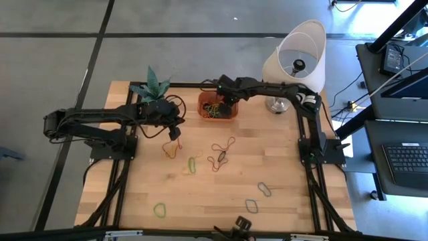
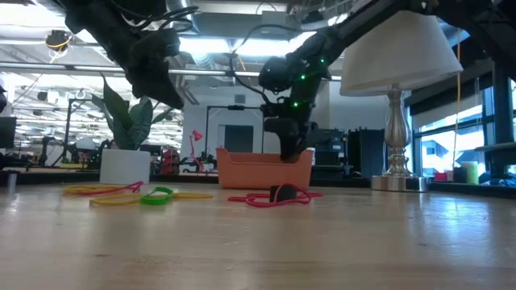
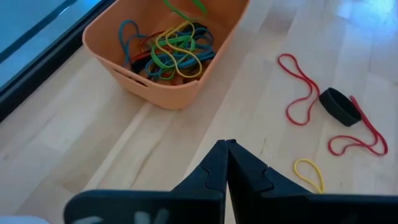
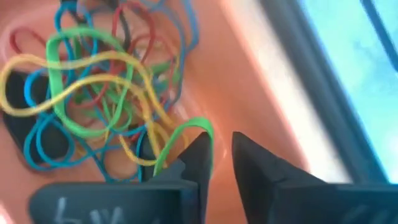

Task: Pick and place rubber bands into bin
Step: Put the right green rubber band into the orange bin

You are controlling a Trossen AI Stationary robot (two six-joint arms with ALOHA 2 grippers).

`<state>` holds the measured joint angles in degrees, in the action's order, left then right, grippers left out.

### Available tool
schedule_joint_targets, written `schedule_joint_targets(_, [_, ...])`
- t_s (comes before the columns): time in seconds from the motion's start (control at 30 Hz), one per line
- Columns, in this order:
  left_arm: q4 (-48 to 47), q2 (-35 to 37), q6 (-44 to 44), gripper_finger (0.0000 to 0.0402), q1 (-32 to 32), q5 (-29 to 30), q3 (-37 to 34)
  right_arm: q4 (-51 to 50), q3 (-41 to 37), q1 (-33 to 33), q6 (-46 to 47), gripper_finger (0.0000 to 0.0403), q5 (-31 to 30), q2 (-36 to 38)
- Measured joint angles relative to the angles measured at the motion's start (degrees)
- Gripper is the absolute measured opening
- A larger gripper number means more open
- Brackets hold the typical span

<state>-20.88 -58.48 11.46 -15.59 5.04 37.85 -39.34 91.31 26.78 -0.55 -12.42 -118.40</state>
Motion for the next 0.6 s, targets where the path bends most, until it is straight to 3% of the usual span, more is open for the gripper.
schedule_joint_targets(0.33, [-0.02, 0.00, 1.49, 0.0002, 0.04, -0.02, 0.00, -2.08, 5.51, 0.12, -2.79, 0.0143, -0.16, -0.01])
schedule_joint_targets(0.6, [-0.07, 0.00, 2.52, 0.0002, 0.07, -0.02, 0.00, -8.54, 5.96, 0.12, -4.10, 0.0145, -0.16, -0.06])
